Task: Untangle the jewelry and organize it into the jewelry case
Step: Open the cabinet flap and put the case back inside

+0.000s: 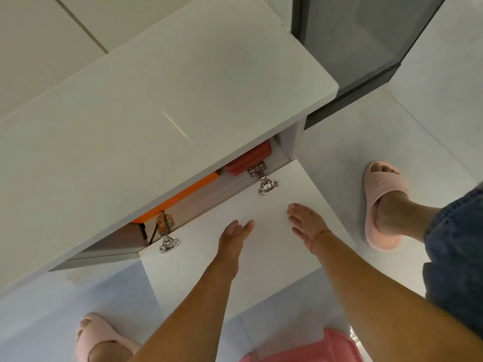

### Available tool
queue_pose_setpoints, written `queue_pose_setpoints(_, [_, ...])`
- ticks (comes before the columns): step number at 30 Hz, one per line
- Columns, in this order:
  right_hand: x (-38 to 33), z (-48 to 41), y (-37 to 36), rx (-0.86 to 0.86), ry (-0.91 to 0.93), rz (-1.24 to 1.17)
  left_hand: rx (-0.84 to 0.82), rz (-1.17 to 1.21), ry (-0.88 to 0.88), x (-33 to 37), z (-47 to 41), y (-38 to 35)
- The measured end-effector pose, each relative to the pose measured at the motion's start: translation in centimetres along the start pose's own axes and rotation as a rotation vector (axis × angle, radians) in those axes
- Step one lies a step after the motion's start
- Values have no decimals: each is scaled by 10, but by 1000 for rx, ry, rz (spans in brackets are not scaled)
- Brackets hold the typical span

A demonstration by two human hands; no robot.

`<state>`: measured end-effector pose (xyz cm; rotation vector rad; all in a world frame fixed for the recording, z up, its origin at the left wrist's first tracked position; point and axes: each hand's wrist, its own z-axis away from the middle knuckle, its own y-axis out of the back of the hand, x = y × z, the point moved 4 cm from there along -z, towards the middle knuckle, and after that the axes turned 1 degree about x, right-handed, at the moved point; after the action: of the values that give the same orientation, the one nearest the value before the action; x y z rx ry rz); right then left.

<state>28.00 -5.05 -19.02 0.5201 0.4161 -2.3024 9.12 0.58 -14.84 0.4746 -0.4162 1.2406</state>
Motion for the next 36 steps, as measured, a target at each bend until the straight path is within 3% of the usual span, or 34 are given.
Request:
queue_pose_setpoints(5, [94,45,28,63,-323,83,48,196,274,-104,50,26])
queue_pose_setpoints(8, [127,63,35,82,-426,125,98,192,395,-142,75,45])
queue_pose_setpoints(14, [126,67,18,64,-360,-13,140,427,469,-164,86,69])
queue_pose_setpoints(21, [135,64,11,32,-362,-82,187,387,467,-170,74,73])
queue_pose_setpoints(25, [137,65,17,70,-401,-99,154,521,510,-180,74,69])
queue_pose_setpoints(36, [113,94,24,148,-255,-30,292,826,393,-173,103,67])
